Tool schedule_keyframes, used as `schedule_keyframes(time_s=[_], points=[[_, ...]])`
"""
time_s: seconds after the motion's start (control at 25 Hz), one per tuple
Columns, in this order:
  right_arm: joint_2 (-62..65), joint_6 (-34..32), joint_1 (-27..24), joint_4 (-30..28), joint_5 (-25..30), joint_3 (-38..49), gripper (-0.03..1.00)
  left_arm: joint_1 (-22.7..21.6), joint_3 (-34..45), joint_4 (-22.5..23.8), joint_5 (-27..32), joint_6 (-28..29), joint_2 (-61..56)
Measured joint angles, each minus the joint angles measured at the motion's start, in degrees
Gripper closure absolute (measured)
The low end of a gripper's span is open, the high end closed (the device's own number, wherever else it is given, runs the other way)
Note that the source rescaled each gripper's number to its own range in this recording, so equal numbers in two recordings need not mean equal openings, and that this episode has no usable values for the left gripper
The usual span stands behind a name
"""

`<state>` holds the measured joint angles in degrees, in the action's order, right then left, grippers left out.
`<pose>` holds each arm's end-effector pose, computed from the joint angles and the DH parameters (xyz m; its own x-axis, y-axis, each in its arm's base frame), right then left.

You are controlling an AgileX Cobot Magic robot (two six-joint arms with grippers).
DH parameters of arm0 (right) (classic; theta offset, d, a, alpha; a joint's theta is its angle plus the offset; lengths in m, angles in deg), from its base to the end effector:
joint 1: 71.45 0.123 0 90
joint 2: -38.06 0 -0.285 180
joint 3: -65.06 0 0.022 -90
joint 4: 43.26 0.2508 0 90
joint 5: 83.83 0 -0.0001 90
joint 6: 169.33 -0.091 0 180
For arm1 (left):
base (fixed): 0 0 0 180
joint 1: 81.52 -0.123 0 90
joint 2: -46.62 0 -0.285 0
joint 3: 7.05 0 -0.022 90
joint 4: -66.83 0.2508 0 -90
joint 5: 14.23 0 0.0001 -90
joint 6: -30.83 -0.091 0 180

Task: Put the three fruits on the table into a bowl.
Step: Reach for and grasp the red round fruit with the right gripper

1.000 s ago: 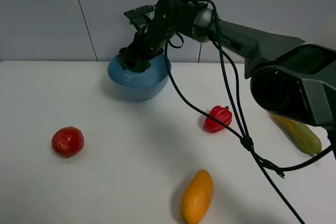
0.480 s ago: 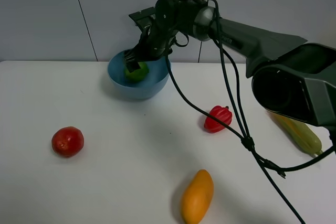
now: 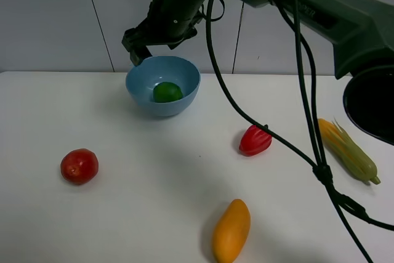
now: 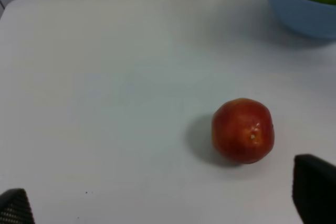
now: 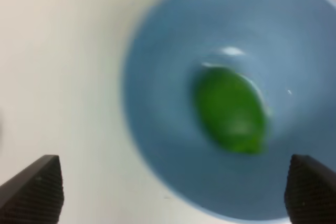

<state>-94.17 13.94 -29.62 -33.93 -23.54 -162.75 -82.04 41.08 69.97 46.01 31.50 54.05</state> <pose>0.3576 0.3373 0.3070 -0.6230 -0.5255 -0.5795 -0.7065 0.6959 0.1285 -0.0064 0.0043 0.2802 -0.4354 0.0116 -0.9002 -0.0451 0.9984 0.0347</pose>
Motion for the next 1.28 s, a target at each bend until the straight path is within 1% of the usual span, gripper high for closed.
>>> schedule_keyframes(time_s=[0.08, 0.24, 0.36, 0.48, 0.6, 0.76, 0.96, 1.2, 1.28], points=[[-0.11, 0.0, 2.01, 2.33, -0.49, 0.0, 0.4, 0.0, 0.0, 0.0, 0.0, 0.0, 0.0], [-2.57, 0.0, 6.03, 5.12, -3.33, 0.0, 0.4, 0.0, 0.0, 0.0, 0.0, 0.0, 0.0], [-5.96, 0.64, 8.63, 8.56, -4.16, 0.0, 0.4, 0.0, 0.0, 0.0, 0.0, 0.0, 0.0], [-9.56, 1.21, 11.32, 10.35, -4.43, 0.0, 0.4, 0.0, 0.0, 0.0, 0.0, 0.0, 0.0], [-12.29, 1.27, 13.77, 10.53, -5.09, 0.0, 0.4, 0.0, 0.0, 0.0, 0.0, 0.0, 0.0], [-14.72, 1.27, 15.82, 8.49, -7.77, 0.0, 0.4, 0.0, 0.0, 0.0, 0.0, 0.0, 0.0], [-16.24, 1.27, 16.32, 7.56, -12.09, 0.0, 0.4, 0.0, 0.0, 0.0, 0.0, 0.0, 0.0], [-16.35, 0.96, 16.65, 7.31, -13.65, 0.0, 0.4, 0.0, 0.0, 0.0, 0.0, 0.0, 0.0], [-16.48, 0.91, 16.84, 7.45, -14.06, 0.0, 0.36, 0.0, 0.0, 0.0, 0.0, 0.0, 0.0]])
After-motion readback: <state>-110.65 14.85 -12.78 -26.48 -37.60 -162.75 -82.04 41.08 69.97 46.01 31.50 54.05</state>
